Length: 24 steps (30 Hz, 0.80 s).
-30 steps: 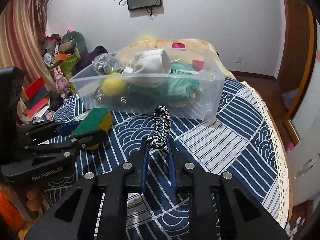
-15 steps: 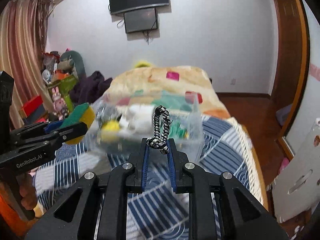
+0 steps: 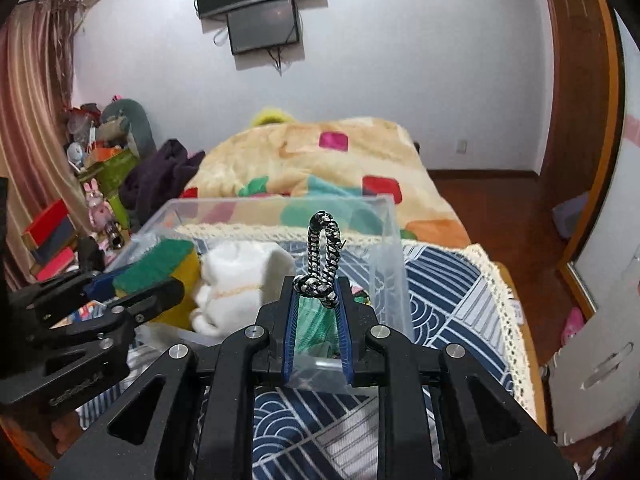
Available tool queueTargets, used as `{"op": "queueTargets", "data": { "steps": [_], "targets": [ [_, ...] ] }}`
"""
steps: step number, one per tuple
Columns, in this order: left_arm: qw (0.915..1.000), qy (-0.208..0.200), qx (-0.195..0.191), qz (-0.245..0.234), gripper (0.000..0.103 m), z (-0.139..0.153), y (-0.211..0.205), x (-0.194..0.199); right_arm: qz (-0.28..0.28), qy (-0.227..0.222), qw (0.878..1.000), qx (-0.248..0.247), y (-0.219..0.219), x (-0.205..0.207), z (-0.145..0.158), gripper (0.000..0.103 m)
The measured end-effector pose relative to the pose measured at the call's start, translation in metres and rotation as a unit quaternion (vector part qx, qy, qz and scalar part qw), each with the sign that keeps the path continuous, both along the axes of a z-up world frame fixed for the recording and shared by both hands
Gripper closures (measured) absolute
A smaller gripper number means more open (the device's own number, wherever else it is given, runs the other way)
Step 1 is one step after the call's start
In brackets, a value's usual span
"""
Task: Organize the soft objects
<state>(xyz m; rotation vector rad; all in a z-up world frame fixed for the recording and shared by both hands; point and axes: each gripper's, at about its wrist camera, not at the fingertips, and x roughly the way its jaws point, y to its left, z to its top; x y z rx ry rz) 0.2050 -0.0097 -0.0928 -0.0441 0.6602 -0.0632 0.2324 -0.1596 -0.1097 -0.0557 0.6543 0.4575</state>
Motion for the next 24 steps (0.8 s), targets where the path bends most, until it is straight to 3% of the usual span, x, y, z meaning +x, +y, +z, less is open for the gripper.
{"op": "queueTargets", "data": {
  "steps": [2, 5, 8, 14, 24],
  "targets": [
    [1.0000, 0.004, -0.002, 0.001, 0.062, -0.001, 0.001, 0.000, -0.001, 0.005, 1.000, -0.011, 0.002, 0.000, -0.005, 0.083],
    [0.9998, 0.018, -0.012, 0.000, 0.056, -0.006, 0.003, 0.000, -0.002, 0.002, 1.000, -0.019, 0.001, -0.005, -0.007, 0.073],
    [0.9997, 0.013, -0.019, 0.003, 0.053, -0.006, 0.007, -0.006, -0.006, -0.010, 1.000, -0.021, -0.005, -0.013, -0.001, 0.051],
    [0.9996, 0.008, -0.026, -0.004, 0.053, 0.001, 0.011, -0.021, -0.005, -0.016, 1.000, -0.013, -0.017, -0.021, 0.007, 0.051],
    [0.9971, -0.073, -0.020, -0.008, 0.053, 0.052, 0.012, -0.074, 0.008, -0.092, 0.996, 0.018, -0.025, -0.055, 0.060, 0.051]
  ]
}}
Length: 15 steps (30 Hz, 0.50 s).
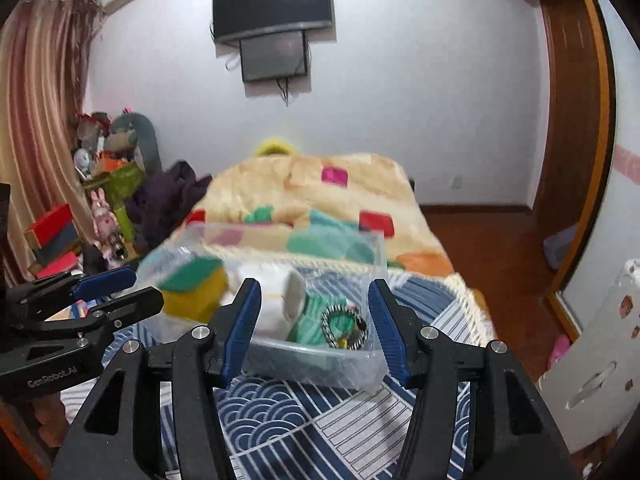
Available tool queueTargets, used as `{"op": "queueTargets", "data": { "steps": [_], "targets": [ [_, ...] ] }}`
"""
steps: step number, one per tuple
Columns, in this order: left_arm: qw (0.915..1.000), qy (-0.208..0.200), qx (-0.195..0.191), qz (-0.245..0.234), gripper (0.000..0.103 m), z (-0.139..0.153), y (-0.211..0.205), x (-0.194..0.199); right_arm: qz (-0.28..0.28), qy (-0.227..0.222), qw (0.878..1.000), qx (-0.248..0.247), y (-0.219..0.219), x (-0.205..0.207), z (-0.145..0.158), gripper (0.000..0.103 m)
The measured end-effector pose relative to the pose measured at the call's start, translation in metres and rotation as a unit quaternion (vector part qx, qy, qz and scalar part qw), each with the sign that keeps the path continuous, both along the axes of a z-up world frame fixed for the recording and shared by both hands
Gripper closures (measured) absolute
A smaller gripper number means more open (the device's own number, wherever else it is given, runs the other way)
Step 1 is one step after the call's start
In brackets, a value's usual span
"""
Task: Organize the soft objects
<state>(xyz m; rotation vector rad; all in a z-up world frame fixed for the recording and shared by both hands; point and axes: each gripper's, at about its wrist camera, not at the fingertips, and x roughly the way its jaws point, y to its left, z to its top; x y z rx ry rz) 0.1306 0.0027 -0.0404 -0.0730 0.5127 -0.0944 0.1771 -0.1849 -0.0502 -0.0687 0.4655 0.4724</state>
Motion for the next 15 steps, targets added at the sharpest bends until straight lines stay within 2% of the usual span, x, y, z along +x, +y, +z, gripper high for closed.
{"op": "queueTargets", "data": {
  "steps": [7, 10, 12, 15],
  "targets": [
    [0.9985, -0.051, -0.011, 0.015, 0.053, 0.034, 0.008, -0.034, 0.009, -0.065, 0.998, 0.025, -0.004, -0.036, 0.034, 0.043],
    [0.9966, -0.079, -0.006, 0.025, 0.046, 0.050, 0.008, -0.051, 0.013, -0.085, 0.996, 0.037, -0.006, -0.048, 0.044, 0.041],
    [0.9950, -0.096, -0.001, 0.028, 0.043, 0.058, 0.008, -0.061, 0.013, -0.096, 0.994, 0.043, -0.007, -0.054, 0.050, 0.031],
    [0.9927, -0.116, 0.004, 0.032, 0.035, 0.067, 0.007, -0.075, 0.015, -0.109, 0.992, 0.053, -0.009, -0.062, 0.054, 0.028]
  ]
}}
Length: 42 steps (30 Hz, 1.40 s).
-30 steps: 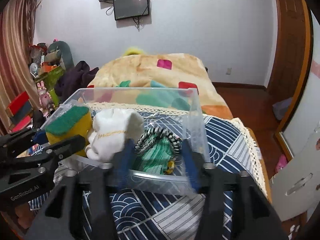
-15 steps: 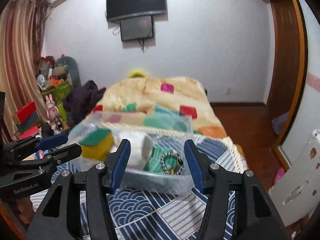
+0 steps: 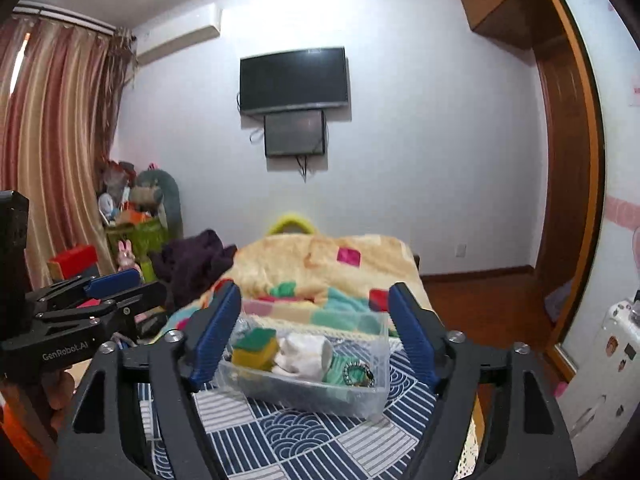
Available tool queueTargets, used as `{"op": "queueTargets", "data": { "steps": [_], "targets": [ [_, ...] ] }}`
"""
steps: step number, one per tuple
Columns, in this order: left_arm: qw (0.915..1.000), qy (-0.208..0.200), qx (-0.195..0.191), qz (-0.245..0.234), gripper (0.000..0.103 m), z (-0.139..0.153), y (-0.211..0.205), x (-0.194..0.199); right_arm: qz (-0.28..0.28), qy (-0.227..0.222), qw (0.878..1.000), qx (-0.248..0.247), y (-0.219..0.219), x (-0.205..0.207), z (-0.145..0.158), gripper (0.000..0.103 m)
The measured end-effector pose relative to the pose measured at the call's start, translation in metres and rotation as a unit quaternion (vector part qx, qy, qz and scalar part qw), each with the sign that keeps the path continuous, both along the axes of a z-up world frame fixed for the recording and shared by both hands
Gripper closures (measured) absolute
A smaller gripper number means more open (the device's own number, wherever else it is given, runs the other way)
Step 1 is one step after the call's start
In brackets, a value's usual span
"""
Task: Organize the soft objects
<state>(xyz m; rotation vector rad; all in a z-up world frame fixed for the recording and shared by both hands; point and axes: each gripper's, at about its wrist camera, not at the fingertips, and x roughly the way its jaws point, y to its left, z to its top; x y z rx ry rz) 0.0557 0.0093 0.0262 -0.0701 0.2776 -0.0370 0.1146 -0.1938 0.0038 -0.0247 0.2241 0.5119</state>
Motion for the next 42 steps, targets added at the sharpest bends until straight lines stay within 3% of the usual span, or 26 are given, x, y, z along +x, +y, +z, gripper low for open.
{"op": "queueTargets", "data": {
  "steps": [7, 11, 42],
  "targets": [
    [0.9996, -0.029, 0.001, 0.005, 0.018, 0.009, -0.002, -0.021, 0.005, -0.010, 1.000, 0.013, 0.002, -0.010, 0.001, 0.015],
    [0.9994, -0.033, 0.002, 0.005, 0.008, 0.008, -0.003, -0.026, 0.007, -0.009, 1.000, 0.022, 0.002, -0.012, -0.002, 0.000],
    [0.9997, -0.026, -0.003, 0.003, 0.003, 0.000, -0.001, -0.029, 0.008, -0.006, 1.000, 0.019, 0.000, -0.020, -0.007, 0.000]
  ]
}}
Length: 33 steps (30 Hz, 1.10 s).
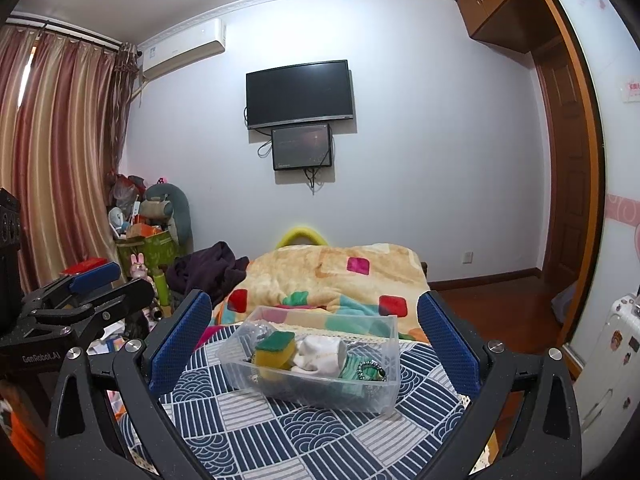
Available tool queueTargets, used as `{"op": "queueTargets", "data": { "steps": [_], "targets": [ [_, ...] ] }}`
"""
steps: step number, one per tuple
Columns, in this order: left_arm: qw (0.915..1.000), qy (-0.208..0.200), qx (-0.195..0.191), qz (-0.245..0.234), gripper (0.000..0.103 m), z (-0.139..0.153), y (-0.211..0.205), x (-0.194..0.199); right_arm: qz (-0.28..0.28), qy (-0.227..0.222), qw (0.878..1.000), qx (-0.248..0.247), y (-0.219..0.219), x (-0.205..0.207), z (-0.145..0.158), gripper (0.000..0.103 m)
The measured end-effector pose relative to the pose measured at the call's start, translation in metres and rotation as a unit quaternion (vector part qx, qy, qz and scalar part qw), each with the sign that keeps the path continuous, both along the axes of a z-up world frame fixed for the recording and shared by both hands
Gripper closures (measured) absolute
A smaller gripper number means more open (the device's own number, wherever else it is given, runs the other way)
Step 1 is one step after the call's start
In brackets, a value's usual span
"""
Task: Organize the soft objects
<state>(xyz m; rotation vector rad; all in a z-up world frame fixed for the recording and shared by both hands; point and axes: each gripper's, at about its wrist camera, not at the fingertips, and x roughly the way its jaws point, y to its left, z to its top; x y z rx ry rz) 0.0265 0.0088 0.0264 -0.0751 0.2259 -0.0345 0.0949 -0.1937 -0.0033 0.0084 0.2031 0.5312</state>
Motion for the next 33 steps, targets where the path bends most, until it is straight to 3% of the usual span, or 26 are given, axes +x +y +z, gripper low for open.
{"op": "queueTargets", "data": {
  "steps": [33],
  "targets": [
    [0.9999, 0.005, -0.006, -0.010, 0.000, 0.0020, 0.0006, 0.0001, -0.003, 0.002, 1.000, 0.000, -0.0019, 0.0004, -0.0032, 0.000]
  ]
}}
